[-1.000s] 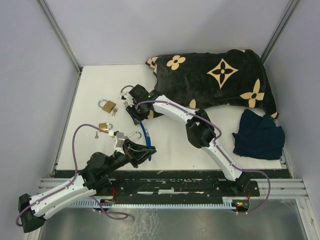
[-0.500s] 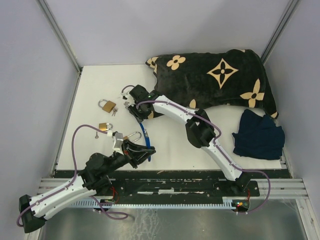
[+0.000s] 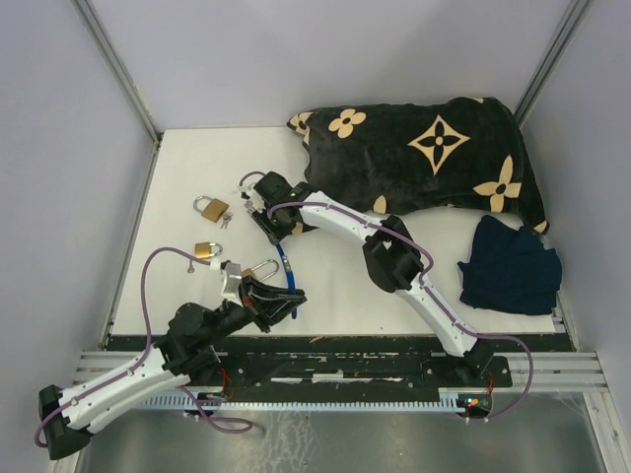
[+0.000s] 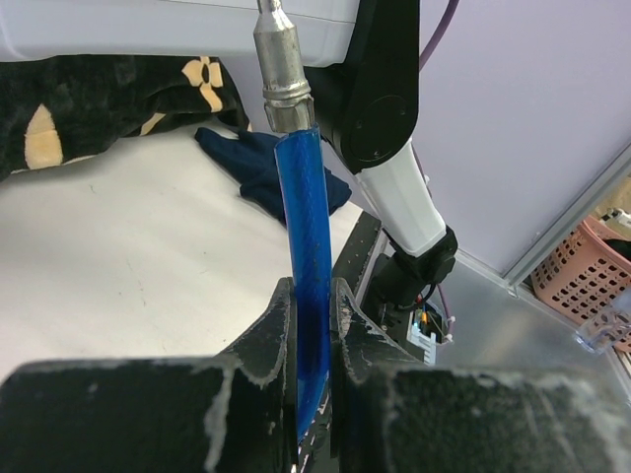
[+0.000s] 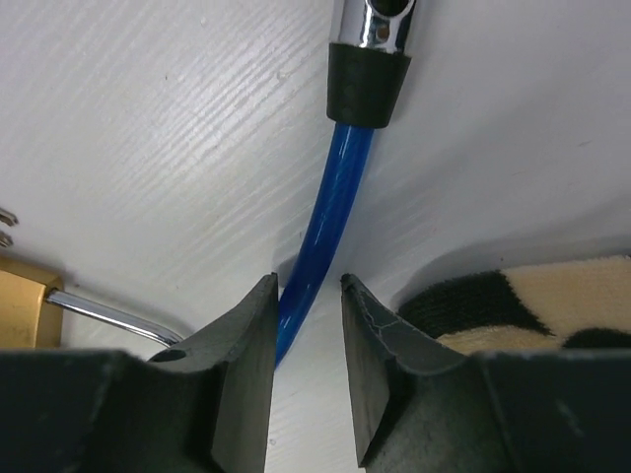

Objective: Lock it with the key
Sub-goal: Lock the lock.

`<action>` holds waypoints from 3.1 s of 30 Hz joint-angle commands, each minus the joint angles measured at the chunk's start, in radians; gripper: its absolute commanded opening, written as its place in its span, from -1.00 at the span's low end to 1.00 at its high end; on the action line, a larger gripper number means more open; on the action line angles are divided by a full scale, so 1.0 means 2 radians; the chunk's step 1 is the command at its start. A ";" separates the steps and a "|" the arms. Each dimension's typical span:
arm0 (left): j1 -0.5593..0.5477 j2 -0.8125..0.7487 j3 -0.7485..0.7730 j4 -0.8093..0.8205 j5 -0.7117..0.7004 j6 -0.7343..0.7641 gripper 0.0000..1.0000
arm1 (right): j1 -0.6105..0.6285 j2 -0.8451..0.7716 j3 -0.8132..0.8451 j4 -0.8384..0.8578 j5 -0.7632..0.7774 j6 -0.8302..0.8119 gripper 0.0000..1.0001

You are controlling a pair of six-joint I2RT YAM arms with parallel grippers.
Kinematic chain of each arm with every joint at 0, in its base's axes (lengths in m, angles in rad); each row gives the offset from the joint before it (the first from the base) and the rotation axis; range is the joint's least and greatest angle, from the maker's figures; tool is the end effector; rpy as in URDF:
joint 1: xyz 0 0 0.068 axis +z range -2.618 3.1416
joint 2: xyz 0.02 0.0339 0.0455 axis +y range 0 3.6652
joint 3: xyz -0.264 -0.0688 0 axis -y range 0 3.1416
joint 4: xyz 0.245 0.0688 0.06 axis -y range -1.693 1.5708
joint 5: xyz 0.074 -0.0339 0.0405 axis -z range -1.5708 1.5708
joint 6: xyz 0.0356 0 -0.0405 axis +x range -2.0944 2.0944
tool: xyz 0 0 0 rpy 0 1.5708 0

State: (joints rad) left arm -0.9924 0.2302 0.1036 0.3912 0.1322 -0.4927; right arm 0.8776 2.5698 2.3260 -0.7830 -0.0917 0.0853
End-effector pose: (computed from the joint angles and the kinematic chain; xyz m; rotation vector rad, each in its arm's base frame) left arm 0.0612 -0.1023 0.2309 0.4738 1.3561 -1.3346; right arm 0.3495 0.4258 0.1618 -1.0598 2.4453 0.4525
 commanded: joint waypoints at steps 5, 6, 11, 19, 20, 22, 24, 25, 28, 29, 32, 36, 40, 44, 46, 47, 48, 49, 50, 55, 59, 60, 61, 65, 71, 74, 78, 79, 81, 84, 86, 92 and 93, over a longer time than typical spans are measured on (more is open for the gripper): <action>0.001 -0.009 0.003 0.018 -0.006 -0.018 -0.94 | 0.003 0.011 -0.024 -0.008 0.018 -0.009 -0.56; 0.001 -0.009 0.003 0.020 -0.006 -0.020 -0.94 | 0.003 0.009 -0.025 -0.009 0.019 -0.013 -0.67; 0.001 -0.008 0.001 0.037 -0.006 -0.031 -0.94 | -0.009 -0.017 -0.031 -0.003 0.008 -0.018 -0.97; 0.001 -0.027 -0.023 0.083 -0.056 -0.057 -0.94 | -0.072 -0.158 -0.096 0.068 -0.075 -0.006 -0.97; 0.001 -0.032 -0.026 0.084 -0.067 -0.060 -0.94 | -0.078 -0.171 -0.104 0.072 -0.080 -0.006 -0.97; 0.001 -0.040 -0.030 0.085 -0.092 -0.064 -0.94 | -0.087 -0.199 -0.119 0.076 -0.083 -0.006 -0.97; 0.001 -0.045 -0.034 0.088 -0.121 -0.069 -0.94 | -0.096 -0.223 -0.133 0.077 -0.083 -0.011 -0.97; 0.001 -0.044 -0.036 0.092 -0.133 -0.070 -0.94 | -0.101 -0.236 -0.141 0.076 -0.079 -0.016 -0.97; 0.001 -0.030 -0.035 0.105 -0.161 -0.071 -0.94 | -0.114 -0.280 -0.181 0.085 -0.063 -0.032 -0.97; 0.001 -0.019 -0.033 0.111 -0.168 -0.069 -0.94 | -0.118 -0.294 -0.199 0.089 -0.056 -0.038 -0.97; 0.001 0.038 -0.017 0.139 -0.177 -0.059 -0.94 | -0.132 -0.333 -0.256 0.109 -0.030 -0.056 -0.97; 0.004 0.158 0.018 0.186 -0.180 -0.048 -0.94 | -0.150 -0.375 -0.330 0.144 0.015 -0.077 -0.97; 0.028 0.295 0.054 0.249 -0.157 -0.053 -0.94 | -0.178 -0.392 -0.366 0.161 0.034 -0.085 -0.97; 0.092 0.413 0.095 0.305 -0.087 -0.099 -0.94 | -0.204 -0.385 -0.381 0.171 0.047 -0.088 -0.97; 0.118 0.464 0.116 0.327 -0.053 -0.115 -0.94 | -0.217 -0.382 -0.389 0.179 0.046 -0.086 -0.97; 0.126 0.484 0.127 0.330 -0.040 -0.117 -0.94 | -0.222 -0.382 -0.394 0.183 0.043 -0.085 -0.97; 0.131 0.504 0.140 0.329 -0.031 -0.116 -0.94 | -0.225 -0.383 -0.397 0.186 0.041 -0.084 -0.97; 0.135 0.521 0.150 0.323 -0.025 -0.113 -0.94 | -0.228 -0.385 -0.401 0.190 0.037 -0.082 -0.97; 0.137 0.535 0.163 0.313 -0.021 -0.113 -0.94 | -0.230 -0.389 -0.406 0.196 0.032 -0.080 -0.97; 0.152 0.579 0.195 0.283 -0.004 -0.119 -0.94 | -0.233 -0.416 -0.433 0.218 0.020 -0.078 -0.97; 0.169 0.608 0.210 0.262 -0.001 -0.125 -0.94 | -0.235 -0.413 -0.435 0.215 0.003 -0.078 -0.97; 0.175 0.616 0.216 0.256 0.002 -0.125 -0.94 | -0.236 -0.408 -0.434 0.213 -0.008 -0.077 -0.97; 0.181 0.625 0.222 0.252 0.005 -0.127 -0.94 | -0.237 -0.401 -0.432 0.212 -0.020 -0.074 -0.95; 0.202 0.664 0.245 0.246 0.027 -0.120 -0.94 | -0.262 -0.371 -0.411 0.195 -0.086 -0.045 -0.76; 0.214 0.700 0.267 0.242 0.054 -0.106 -0.94 | -0.293 -0.347 -0.405 0.194 -0.188 -0.019 -0.48; 0.218 0.714 0.276 0.236 0.061 -0.101 -0.94 | -0.301 -0.343 -0.408 0.207 -0.224 -0.007 -0.35; 0.225 0.728 0.288 0.230 0.074 -0.094 -0.94 | -0.305 -0.334 -0.412 0.222 -0.262 0.001 -0.21; 0.227 0.732 0.291 0.230 0.077 -0.092 -0.94 | -0.305 -0.332 -0.414 0.229 -0.271 0.001 -0.17; 0.230 0.736 0.296 0.226 0.084 -0.088 -0.94 | -0.306 -0.330 -0.425 0.250 -0.279 -0.002 -0.09; 0.237 0.738 0.299 0.220 0.092 -0.082 -0.94 | -0.309 -0.335 -0.440 0.277 -0.272 -0.007 0.05; 0.241 0.738 0.299 0.220 0.099 -0.081 -0.94 | -0.313 -0.333 -0.443 0.288 -0.274 -0.007 0.08; 0.254 0.744 0.300 0.223 0.124 -0.079 -0.94 | -0.320 -0.317 -0.440 0.281 -0.246 -0.016 0.11; 0.254 0.745 0.300 0.225 0.129 -0.078 -0.94 | -0.322 -0.313 -0.441 0.287 -0.255 -0.015 0.11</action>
State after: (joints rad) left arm -0.4965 1.6939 0.6842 0.8665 0.3508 -0.7319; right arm 0.2527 1.9167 1.4410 -0.2806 -0.5911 0.0696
